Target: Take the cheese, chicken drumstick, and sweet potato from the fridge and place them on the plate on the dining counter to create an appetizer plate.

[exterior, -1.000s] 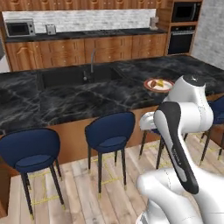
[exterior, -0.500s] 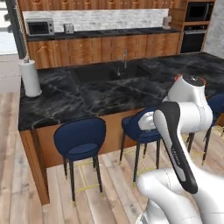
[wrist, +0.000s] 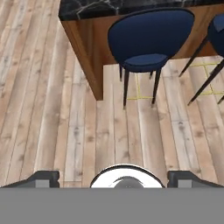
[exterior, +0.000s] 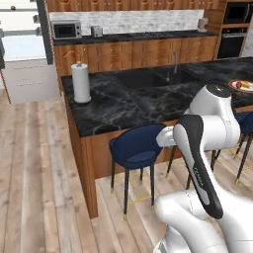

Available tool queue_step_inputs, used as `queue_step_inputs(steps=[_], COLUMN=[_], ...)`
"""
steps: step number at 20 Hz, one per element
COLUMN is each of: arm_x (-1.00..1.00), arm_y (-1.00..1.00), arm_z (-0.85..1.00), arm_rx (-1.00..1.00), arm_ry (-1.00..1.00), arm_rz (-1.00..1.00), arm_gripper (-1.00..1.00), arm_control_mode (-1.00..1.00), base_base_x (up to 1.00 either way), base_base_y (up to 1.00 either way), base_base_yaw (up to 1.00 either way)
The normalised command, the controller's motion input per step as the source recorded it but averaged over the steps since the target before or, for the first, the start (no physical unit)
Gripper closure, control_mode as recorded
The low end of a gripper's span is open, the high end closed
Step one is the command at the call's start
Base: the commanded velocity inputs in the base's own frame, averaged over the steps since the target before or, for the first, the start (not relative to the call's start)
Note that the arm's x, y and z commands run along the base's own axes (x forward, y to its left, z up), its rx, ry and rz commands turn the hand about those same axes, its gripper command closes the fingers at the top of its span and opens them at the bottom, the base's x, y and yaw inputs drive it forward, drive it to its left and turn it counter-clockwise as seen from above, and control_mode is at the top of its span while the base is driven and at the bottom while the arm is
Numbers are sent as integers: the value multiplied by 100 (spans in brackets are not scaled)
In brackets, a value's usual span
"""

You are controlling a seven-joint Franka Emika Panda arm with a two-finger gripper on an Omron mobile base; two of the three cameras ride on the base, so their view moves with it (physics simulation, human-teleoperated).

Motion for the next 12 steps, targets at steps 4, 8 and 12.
queue_step_inputs(steps=[4,8,12], arm_x=[0,0,0], arm_y=[0,0,0], arm_z=[0,0,0], arm_rx=[0,0,0], arm_ry=[0,0,0], arm_rz=[0,0,0], arm_gripper=[-100,-100,-100], arm_control_mode=[100,100,100], base_base_x=[0,41,86], base_base_y=[100,100,100], base_base_yaw=[0,0,0])
